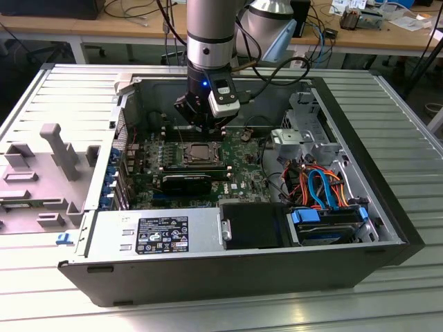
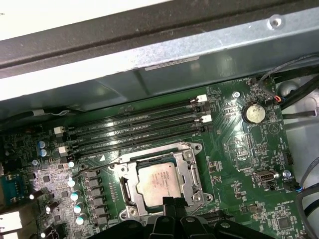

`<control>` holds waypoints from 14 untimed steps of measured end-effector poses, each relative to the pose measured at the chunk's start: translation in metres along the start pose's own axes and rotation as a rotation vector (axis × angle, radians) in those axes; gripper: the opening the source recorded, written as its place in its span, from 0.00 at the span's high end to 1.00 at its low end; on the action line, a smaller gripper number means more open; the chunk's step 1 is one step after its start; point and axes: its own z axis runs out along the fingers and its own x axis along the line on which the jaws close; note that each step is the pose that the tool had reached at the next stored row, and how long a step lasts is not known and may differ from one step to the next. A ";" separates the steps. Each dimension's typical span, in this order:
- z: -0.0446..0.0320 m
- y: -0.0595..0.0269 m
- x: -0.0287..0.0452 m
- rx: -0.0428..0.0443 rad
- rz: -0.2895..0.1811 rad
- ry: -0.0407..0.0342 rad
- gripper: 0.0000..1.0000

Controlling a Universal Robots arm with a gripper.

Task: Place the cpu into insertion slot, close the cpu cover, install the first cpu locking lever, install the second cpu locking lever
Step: 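Install the first cpu locking lever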

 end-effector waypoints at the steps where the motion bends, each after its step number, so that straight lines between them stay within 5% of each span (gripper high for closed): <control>1: 0.0000 0.0000 0.0000 0.0001 -0.001 0.0000 0.89; 14: 0.0000 0.0000 0.0000 0.0001 -0.020 -0.0008 0.89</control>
